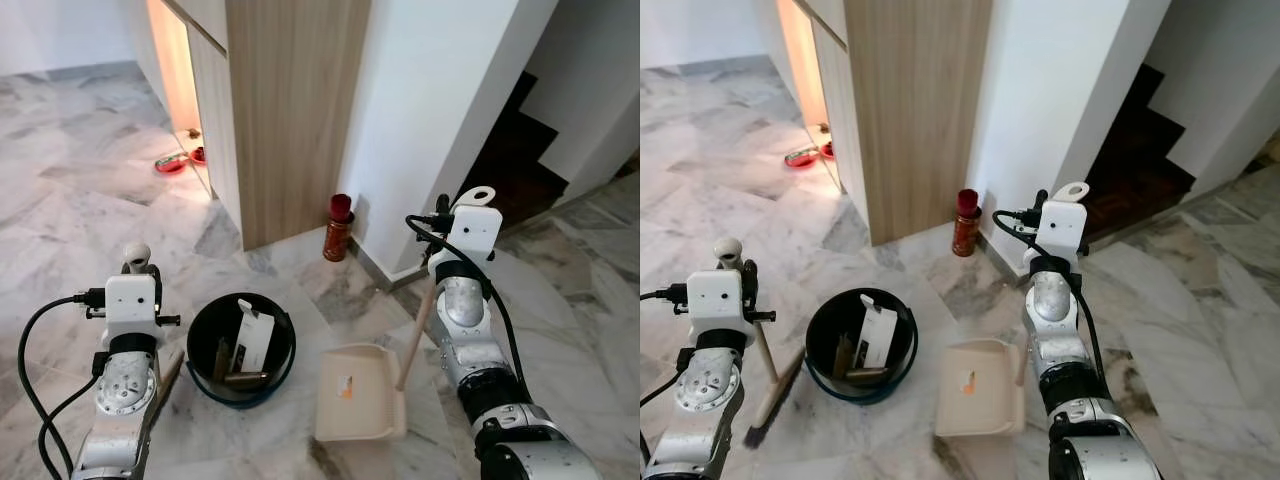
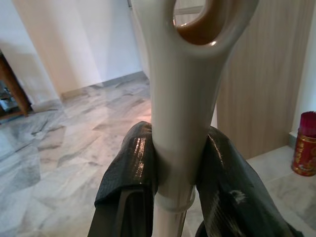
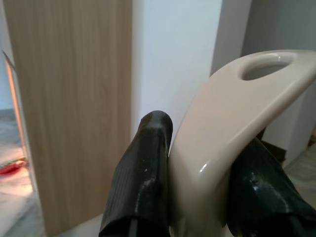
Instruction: Sweep floor
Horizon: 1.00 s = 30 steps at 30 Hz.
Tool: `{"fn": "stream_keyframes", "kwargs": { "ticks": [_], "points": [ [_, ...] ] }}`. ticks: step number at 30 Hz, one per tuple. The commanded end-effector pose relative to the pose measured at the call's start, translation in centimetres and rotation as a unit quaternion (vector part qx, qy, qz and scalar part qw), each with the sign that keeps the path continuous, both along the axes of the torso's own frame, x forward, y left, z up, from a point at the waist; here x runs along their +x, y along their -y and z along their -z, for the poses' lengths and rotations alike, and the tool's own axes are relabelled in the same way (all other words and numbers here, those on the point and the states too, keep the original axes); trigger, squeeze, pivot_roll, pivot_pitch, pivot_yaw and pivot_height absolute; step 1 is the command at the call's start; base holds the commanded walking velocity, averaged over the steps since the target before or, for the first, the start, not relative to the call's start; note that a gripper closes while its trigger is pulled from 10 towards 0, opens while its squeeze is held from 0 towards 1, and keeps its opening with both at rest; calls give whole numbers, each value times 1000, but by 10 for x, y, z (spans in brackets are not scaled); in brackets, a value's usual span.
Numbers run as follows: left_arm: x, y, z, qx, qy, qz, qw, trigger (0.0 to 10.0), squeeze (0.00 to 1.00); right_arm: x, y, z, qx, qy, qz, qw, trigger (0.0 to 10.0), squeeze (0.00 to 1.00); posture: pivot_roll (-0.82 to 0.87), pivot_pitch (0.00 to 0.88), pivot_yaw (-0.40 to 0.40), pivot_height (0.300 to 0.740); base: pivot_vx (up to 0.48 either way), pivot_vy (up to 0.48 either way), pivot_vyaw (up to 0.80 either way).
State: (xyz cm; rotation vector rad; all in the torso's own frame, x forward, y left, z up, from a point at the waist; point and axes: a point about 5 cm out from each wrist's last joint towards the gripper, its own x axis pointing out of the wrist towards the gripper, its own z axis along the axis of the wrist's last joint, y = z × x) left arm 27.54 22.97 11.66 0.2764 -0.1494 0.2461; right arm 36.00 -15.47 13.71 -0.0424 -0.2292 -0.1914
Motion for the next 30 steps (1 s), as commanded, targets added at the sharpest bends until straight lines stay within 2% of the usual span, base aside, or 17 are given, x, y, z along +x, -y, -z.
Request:
{"fn": "stream_keyframes", "kwargs": {
  "ticks": [1,10,17,30],
  "points": [
    [1,5,-8,4,12,15,1000,10000,0,-2,1,3,5,5,4,1000,10000,0,282,4,-80,740,0,0,0],
    [7,15,-4,-1,7,36,999,10000,0,-7,-3,19,13,-15,3,1000,10000,0,284,0,-73,740,0,0,0],
    [12,20,-4,-10,8,39,999,10000,0,-8,-3,19,15,-10,-6,1000,10000,0,275,0,-76,740,0,0,0],
    [5,27,5,-20,1,43,999,10000,0,-9,2,20,11,-9,-6,1000,10000,0,276,0,-102,740,0,0,0]
  ]
}}
